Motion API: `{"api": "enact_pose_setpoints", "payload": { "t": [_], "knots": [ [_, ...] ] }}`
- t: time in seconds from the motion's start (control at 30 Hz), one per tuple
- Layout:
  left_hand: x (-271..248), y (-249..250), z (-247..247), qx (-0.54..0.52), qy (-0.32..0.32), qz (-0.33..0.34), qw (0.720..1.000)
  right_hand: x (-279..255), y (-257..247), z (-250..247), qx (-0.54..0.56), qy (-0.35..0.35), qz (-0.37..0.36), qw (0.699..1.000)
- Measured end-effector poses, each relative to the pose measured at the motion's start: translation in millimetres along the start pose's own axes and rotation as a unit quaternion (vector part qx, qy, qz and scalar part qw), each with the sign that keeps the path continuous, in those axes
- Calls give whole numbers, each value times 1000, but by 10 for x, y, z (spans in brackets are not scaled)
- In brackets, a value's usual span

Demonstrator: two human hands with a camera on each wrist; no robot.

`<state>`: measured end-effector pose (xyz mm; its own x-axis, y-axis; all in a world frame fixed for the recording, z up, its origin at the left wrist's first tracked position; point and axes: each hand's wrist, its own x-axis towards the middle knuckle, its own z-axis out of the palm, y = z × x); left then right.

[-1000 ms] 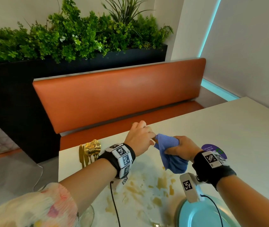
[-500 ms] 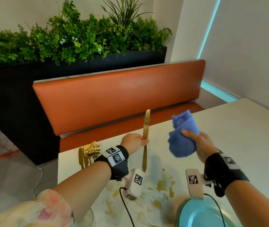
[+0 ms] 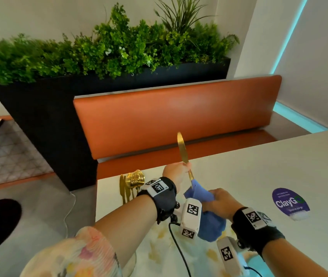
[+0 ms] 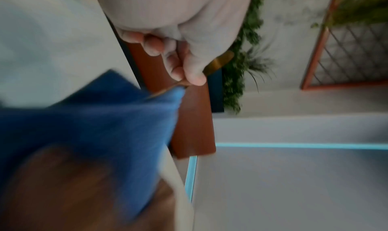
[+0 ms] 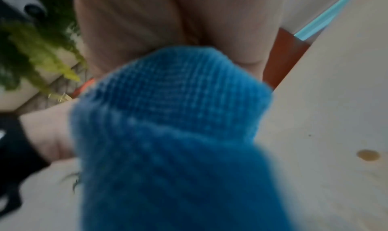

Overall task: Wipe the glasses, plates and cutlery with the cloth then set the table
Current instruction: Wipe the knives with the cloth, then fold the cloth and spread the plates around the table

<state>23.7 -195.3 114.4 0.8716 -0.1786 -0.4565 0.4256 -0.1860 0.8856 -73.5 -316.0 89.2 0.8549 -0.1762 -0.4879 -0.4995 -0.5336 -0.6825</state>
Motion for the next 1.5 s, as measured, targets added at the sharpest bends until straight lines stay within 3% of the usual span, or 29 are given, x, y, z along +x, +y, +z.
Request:
{"api": "enact_pose_setpoints", "payload": {
  "t": [0.1,0.2,0.33,0.5,0.63,0.8,1.17,1.37,1.43,1.5],
  "knots": [
    [257,112,-437,10,73,-9,997,18,59,41,-123,-4,-6,992],
    [483,34,-1008,79,113,-34,990,67,8,-97,-83,73,1,994],
    [669,-314,-1622,235,88,-79,965,113,-131,-245,-150,40,-10,988],
    [1013,-876,-2039,446,26,-164,880,191,-124,-239,-179,57,-8,982],
    [1498,-1437,-2181,487,-19,-184,854,272,-123,-216,-196,40,2,980],
    [1311,-1393,-2002,550,-41,-165,818,335,-165,-229,-197,37,10,980],
    [1344,-1393,-1825,540,-50,-203,816,367,-47,-266,-188,52,32,980],
    [1330,-1372,-1829,478,-32,-213,851,348,2,-274,-185,49,31,981],
    [1285,-1295,-1821,442,-6,-205,874,354,10,-276,-174,51,31,983],
    [1184,-1100,-1772,442,14,-183,878,345,1,-288,-130,61,27,989]
  ]
}}
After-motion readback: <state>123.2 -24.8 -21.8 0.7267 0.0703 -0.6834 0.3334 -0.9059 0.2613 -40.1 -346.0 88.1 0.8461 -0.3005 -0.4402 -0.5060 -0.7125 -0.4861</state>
